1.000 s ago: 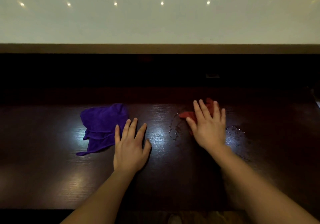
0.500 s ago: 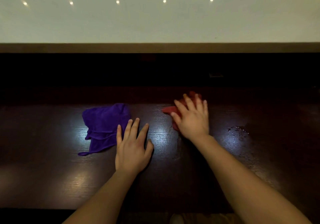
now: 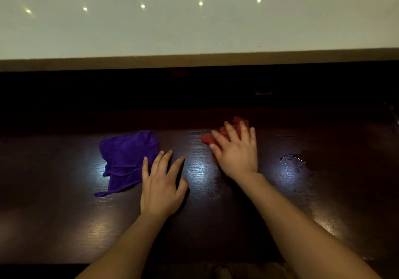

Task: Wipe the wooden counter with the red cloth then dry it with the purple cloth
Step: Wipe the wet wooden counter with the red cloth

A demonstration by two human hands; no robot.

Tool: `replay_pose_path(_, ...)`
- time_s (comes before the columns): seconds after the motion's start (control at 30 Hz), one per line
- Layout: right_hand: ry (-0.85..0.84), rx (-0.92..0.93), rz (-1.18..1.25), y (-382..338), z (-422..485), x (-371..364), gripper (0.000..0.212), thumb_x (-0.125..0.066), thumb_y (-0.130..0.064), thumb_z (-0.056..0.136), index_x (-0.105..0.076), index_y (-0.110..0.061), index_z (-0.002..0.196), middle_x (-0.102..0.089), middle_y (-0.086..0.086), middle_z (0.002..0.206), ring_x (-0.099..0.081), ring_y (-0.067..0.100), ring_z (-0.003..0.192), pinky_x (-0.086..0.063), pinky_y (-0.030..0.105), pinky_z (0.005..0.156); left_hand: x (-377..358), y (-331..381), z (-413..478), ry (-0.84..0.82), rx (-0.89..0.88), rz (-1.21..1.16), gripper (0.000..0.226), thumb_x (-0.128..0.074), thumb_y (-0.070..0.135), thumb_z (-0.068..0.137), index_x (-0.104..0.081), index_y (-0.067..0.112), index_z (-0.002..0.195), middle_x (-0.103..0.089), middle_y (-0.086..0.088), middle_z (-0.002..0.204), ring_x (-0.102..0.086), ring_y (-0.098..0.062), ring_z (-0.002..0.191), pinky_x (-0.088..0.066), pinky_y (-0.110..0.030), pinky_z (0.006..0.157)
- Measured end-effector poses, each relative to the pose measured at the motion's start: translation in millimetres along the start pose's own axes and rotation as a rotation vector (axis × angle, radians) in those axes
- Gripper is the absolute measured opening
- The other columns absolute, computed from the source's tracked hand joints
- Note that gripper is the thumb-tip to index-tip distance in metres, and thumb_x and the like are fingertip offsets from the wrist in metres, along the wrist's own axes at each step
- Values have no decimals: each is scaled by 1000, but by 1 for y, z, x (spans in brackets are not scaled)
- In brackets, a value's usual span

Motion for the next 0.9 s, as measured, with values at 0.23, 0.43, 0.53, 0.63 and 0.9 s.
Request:
replay_pose_path(0.23, -45, 527, -13, 15, -107, -13, 42, -35, -59, 99, -42, -47, 139, -31, -8, 159, -17, 29, 150, -16, 54, 120, -2, 0, -2, -7, -13, 9, 50, -40, 42, 89, -54, 23, 133, -50, -11, 144, -34, -27, 141, -7, -55, 119)
replay_pose_path(0.43, 18, -72, 25, -15, -6, -3, 50, -37, -56, 97, -40, -41, 145, -33, -5, 159, -13, 32, 150, -5, 54, 121, -4, -1, 1, -10, -22, 4, 49, -41, 44, 90, -53, 24, 133, -50, -12, 143, -35, -28, 140, -7, -57, 119)
replay_pose_path(0.53, -15, 98, 12, -52, -16, -11, 49, -39, -53, 97, -41, -40, 144, -35, -5, 158, -15, 33, 150, -6, 54, 121, -3, -3, 0, -13, -25, -5, 49, -39, 43, 90, -54, 23, 132, -50, -12, 144, -34, -28, 141, -7, -56, 119)
replay_pose_path(0.63, -22, 320, 4, -46, -87, -13, 45, -40, -54, 96, -44, -41, 139, -37, -7, 156, -20, 29, 149, -14, 54, 121, -2, -6, -1, -6, -31, -22, 45, -38, 42, 91, -56, 22, 127, -52, -11, 142, -35, -27, 140, -8, -57, 118)
replay_pose_path(0.9, 9, -177, 8, 69, -110, 17, 45, -47, -51, 96, -51, -39, 139, -41, -4, 155, -23, 32, 148, -19, 54, 119, -2, 5, -3, -53, -136, 114, 54, -39, 46, 90, -55, 18, 133, -50, -21, 142, -35, -35, 140, -9, -61, 118)
Point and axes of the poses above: each hand's wrist, its own z-axis towards the middle knuckle, its own x-axis out of the back of the hand, y = z × x, the point moved 1 cm from there along z, towards the middle knuckle
